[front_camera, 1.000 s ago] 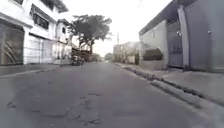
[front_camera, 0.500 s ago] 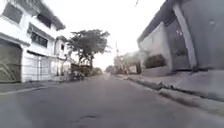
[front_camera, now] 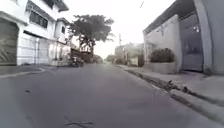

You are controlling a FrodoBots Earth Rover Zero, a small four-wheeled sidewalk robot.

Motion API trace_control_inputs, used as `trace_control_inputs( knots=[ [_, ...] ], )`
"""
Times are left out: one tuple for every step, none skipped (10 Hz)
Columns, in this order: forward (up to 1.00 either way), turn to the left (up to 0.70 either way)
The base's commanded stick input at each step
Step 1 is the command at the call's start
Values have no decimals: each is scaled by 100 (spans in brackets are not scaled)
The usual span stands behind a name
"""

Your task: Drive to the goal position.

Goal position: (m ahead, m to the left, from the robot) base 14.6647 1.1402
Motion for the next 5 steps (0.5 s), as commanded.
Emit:
trace_control_inputs(
  knots=[
    [100,0],
    [100,0],
    [100,0],
    [100,0],
    [100,0]
  ],
)
